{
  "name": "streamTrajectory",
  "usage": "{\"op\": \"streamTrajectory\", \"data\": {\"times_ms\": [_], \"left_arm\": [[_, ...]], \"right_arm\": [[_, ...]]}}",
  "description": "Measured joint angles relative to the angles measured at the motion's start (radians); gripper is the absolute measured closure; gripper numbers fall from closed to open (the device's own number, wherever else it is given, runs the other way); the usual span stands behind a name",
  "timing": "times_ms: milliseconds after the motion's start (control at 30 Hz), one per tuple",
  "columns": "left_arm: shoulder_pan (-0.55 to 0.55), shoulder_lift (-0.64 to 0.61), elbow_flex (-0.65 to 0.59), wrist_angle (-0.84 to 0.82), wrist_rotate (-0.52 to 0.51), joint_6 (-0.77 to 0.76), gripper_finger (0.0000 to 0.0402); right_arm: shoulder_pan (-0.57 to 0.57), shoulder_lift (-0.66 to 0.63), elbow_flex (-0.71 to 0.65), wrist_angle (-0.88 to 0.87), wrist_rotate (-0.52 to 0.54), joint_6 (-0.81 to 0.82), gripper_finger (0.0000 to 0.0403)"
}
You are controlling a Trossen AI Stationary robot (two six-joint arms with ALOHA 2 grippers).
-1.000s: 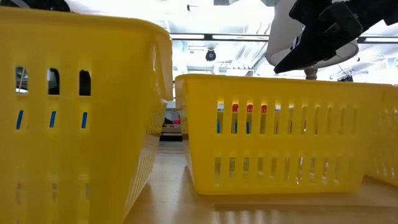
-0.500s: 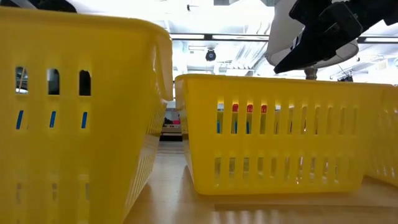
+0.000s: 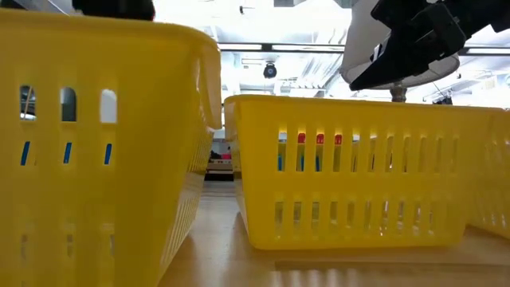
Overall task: Stack baskets on shelf by color
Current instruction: Stack the orange bin on top of the other orange bins on the shelf
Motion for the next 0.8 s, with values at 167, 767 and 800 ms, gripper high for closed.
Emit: {"op": "streamTrajectory", "data": {"times_ms": [167,767,800], "left_arm": [[-0.151,0.054,0.168,0.001,-0.141,0.018,0.0401],[0.011,0.628,0.579,0.411,-0.371,0.828,0.0401],[0.024,0.648,0.58,0.471,-0.361,0.865,0.0401]], "right_arm": [[0.0,0.0,-0.001,0.056,-0.024,-0.055,0.0403],[0.132,-0.212,-0.001,0.375,-0.164,-0.278,0.0403],[0.14,-0.223,-0.001,0.377,-0.166,-0.289,0.0403]]}}
